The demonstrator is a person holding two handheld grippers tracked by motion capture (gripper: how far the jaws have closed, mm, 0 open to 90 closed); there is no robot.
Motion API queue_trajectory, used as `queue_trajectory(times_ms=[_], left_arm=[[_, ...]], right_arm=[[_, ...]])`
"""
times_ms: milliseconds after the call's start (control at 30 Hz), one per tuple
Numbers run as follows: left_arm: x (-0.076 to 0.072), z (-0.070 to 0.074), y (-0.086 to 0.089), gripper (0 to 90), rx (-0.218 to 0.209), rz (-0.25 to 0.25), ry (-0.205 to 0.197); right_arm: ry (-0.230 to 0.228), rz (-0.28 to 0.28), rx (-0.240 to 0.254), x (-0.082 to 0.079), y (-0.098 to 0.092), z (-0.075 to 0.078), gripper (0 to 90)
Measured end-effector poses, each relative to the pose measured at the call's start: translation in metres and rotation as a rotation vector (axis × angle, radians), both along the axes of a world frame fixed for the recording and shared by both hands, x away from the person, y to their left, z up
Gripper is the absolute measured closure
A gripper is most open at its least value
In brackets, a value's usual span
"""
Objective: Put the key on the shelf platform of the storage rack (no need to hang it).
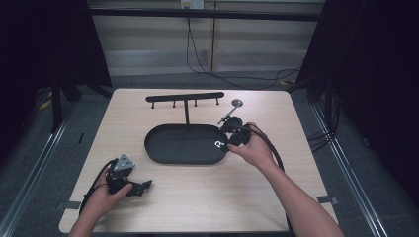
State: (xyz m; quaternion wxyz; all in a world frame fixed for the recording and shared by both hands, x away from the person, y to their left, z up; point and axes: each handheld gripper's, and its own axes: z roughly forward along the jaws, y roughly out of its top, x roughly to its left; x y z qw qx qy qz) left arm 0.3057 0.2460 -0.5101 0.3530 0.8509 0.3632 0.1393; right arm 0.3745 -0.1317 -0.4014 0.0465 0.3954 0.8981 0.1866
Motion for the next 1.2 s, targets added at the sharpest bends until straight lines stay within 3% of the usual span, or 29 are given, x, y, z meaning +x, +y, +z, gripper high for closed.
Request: queue_trajectory(times_ms=[1200], left_arm=[[0.000, 0.000, 0.000, 1.5, -0.001, 0.000, 0.000]], right_arm=[[0.009, -0.016, -0.015, 0.019, 0.013, -0.009, 68.7]])
